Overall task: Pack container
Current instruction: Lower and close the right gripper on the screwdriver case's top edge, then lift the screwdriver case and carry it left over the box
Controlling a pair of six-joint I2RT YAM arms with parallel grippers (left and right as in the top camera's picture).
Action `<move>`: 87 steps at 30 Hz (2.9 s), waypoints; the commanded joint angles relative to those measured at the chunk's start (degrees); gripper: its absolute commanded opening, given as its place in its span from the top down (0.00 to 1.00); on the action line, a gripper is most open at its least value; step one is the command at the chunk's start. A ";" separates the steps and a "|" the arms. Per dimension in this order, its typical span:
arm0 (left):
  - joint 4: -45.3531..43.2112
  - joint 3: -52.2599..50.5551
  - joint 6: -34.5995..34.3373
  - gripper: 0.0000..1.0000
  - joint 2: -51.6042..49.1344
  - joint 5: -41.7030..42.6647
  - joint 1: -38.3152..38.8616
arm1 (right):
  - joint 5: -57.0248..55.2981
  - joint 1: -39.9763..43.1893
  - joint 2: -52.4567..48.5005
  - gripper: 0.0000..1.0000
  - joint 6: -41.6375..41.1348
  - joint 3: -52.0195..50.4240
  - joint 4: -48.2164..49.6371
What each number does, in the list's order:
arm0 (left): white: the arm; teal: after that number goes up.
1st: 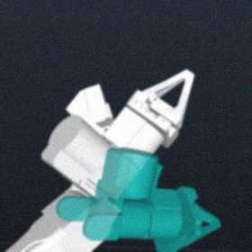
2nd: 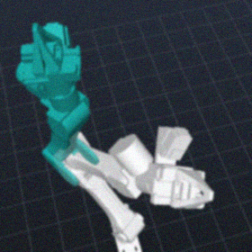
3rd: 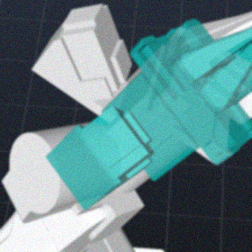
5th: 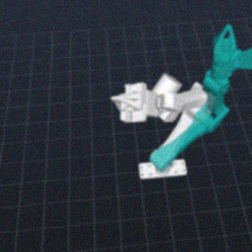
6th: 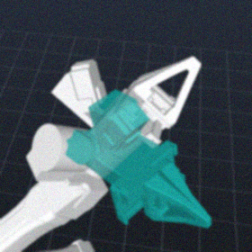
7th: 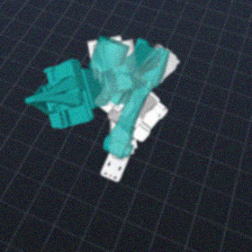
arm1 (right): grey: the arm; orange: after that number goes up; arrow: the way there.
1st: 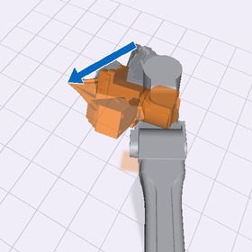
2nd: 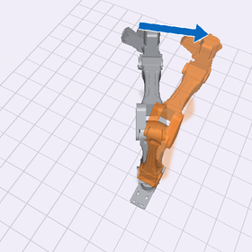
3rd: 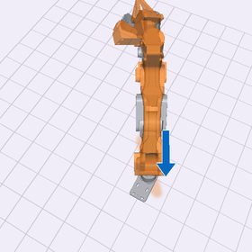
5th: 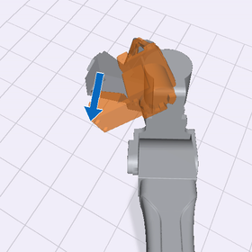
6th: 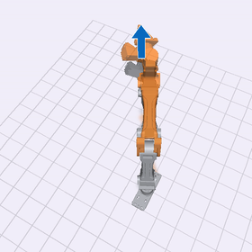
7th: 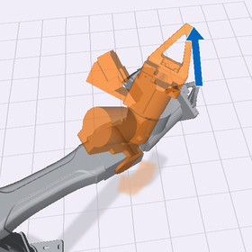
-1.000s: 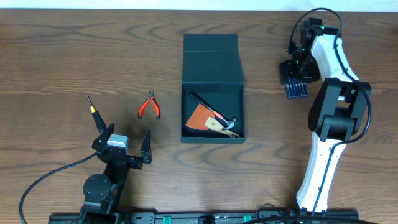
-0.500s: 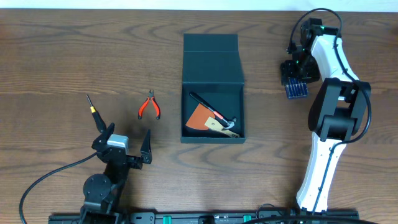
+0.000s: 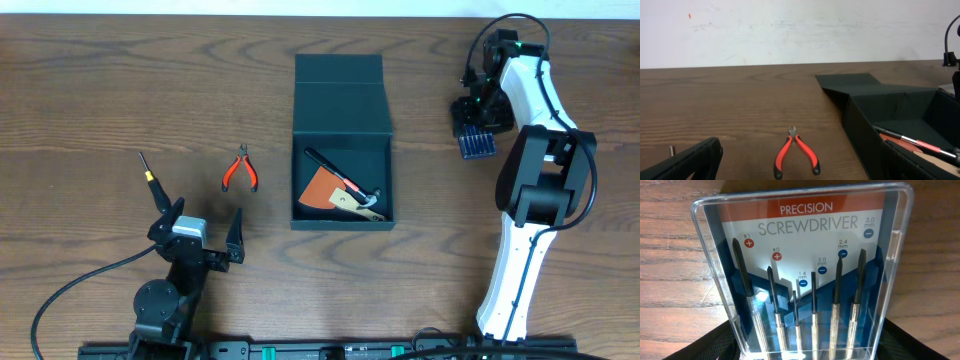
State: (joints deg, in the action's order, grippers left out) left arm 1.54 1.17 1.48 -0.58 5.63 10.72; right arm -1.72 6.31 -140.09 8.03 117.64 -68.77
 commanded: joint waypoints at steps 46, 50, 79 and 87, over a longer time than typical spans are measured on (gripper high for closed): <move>2.05 -0.92 -0.26 0.01 0.35 1.25 0.35 | 0.28 -0.39 -1.44 0.54 0.46 0.59 -0.24; 2.05 -0.92 -0.26 0.01 0.35 1.25 0.35 | 0.26 -0.39 -1.11 0.54 0.15 0.59 -0.24; 2.05 -0.92 -0.28 0.02 0.35 1.25 0.35 | 0.28 -0.39 -0.90 0.58 0.17 6.62 -2.78; 2.05 -0.92 -0.28 0.01 0.35 1.25 0.35 | 0.28 -0.39 -0.90 0.59 0.15 9.29 -4.79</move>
State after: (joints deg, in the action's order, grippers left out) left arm 1.54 1.17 1.48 -0.58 5.63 10.74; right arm -1.69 6.28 -140.25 8.08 124.01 -73.12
